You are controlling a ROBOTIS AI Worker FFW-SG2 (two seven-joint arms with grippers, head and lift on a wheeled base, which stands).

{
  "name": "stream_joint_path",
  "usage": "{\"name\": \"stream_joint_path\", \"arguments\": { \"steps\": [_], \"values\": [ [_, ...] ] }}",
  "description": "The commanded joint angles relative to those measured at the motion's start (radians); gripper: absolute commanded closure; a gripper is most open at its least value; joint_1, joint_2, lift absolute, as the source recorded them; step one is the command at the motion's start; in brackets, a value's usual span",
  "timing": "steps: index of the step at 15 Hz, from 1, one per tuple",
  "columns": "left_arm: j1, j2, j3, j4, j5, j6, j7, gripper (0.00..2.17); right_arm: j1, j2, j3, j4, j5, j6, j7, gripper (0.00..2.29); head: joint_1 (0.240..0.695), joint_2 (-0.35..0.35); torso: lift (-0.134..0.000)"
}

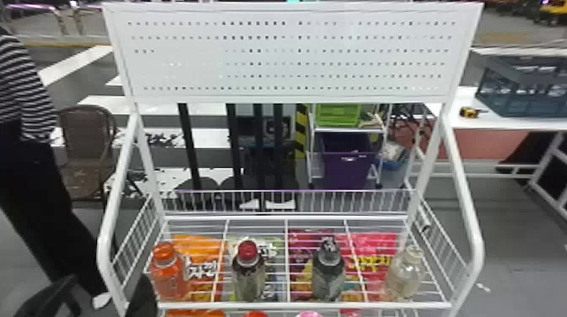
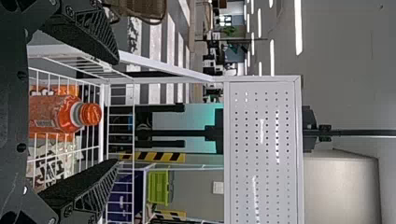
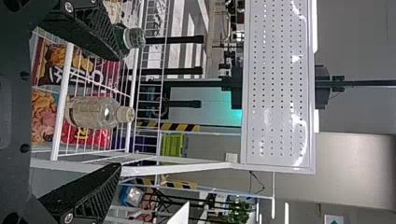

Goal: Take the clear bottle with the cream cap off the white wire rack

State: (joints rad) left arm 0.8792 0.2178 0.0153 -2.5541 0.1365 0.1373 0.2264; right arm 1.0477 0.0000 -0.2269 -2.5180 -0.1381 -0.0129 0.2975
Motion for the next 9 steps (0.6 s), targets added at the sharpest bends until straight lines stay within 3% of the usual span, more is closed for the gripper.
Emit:
{"name": "stream_joint_path", "arguments": {
  "steps": [1,9],
  "values": [
    [0.000,0.000,0.000,0.002,0.000,0.000,-0.001,0.14,0.002,0.001,0.000,-0.002,0.000,0.000,0.000,0.09,0.499,0.000,0.000],
    [-0.003,-0.003,-0.011,-0.003,0.000,0.000,0.002,0.14,-0.002,0.001,0.000,0.001,0.000,0.000,0.000,0.09,0.499,0.000,0.000]
  ]
}}
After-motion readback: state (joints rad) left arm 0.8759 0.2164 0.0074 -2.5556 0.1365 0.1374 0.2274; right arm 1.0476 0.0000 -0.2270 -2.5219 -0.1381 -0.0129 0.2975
